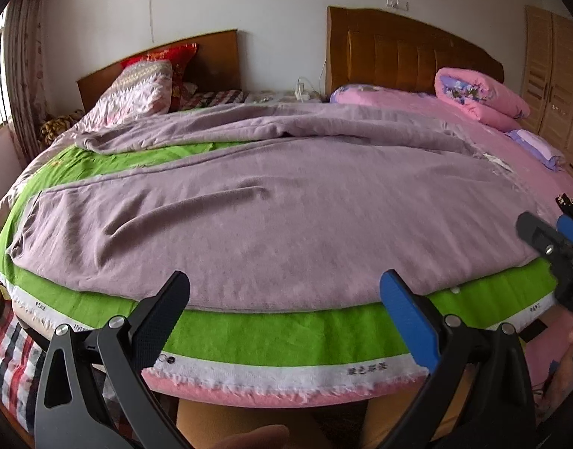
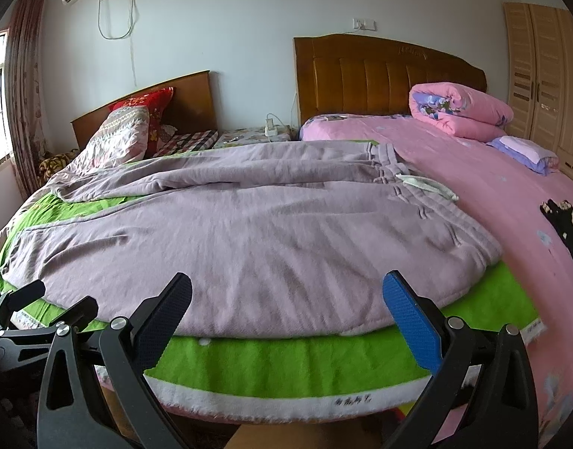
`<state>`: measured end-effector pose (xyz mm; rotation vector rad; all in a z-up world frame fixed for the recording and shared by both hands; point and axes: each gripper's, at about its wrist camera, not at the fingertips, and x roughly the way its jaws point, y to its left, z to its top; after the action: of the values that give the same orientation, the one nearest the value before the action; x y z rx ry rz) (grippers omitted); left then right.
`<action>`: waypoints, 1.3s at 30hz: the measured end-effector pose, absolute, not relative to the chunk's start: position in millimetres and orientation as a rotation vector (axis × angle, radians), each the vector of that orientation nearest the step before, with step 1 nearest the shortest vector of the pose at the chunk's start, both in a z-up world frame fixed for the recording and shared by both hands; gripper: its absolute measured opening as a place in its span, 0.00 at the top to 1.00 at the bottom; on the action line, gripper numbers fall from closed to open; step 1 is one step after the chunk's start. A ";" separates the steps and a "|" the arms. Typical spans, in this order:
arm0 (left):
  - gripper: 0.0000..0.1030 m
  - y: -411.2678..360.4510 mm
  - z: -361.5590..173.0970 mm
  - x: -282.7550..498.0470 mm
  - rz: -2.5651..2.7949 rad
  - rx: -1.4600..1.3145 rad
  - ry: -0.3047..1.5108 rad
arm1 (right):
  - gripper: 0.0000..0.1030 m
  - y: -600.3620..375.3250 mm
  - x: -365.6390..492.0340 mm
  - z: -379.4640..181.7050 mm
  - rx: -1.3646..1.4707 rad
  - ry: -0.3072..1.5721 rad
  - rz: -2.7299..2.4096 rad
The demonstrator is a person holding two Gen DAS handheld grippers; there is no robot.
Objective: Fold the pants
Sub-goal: 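Grasp the lilac sweatpants edge with the right gripper while the left gripper grasps it too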
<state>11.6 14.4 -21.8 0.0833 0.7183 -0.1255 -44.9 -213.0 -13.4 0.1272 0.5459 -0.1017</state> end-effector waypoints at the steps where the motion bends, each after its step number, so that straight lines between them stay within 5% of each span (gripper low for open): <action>1: 0.01 15.2 -19.3 16.4 -0.127 0.089 0.723 | 0.04 -215.8 -41.4 -11.4 0.113 0.542 -0.082; 5: 0.01 24.9 -4.2 47.7 -0.157 0.115 0.762 | 0.04 -225.1 -11.0 6.6 -0.004 0.554 -0.028; 10: 0.02 46.7 3.8 130.8 -0.463 -0.065 1.045 | 0.04 -255.6 63.9 29.0 -0.112 0.581 0.010; 16: 0.02 47.6 33.2 219.2 -0.452 -0.080 0.947 | 0.04 -297.6 199.8 10.3 -0.142 0.765 0.223; 20: 0.02 40.1 32.3 306.8 -0.470 -0.114 1.054 | 0.04 -311.3 278.2 -3.2 -0.209 0.820 0.296; 26: 0.03 6.5 19.4 422.1 -0.561 0.244 1.017 | 0.04 -335.1 371.9 -33.2 -0.189 0.957 0.366; 35: 0.36 -36.3 -24.5 501.2 -0.874 0.468 1.062 | 0.07 -362.8 431.0 -65.6 -0.123 1.094 0.501; 39: 0.39 -61.7 -35.2 518.7 -1.015 0.503 1.085 | 0.29 -364.5 425.4 -58.8 -0.144 1.068 0.564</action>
<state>518.7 -61.7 -35.2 0.5031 1.0854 -1.0150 425.4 -364.5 -58.8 -0.1445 1.0683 0.5644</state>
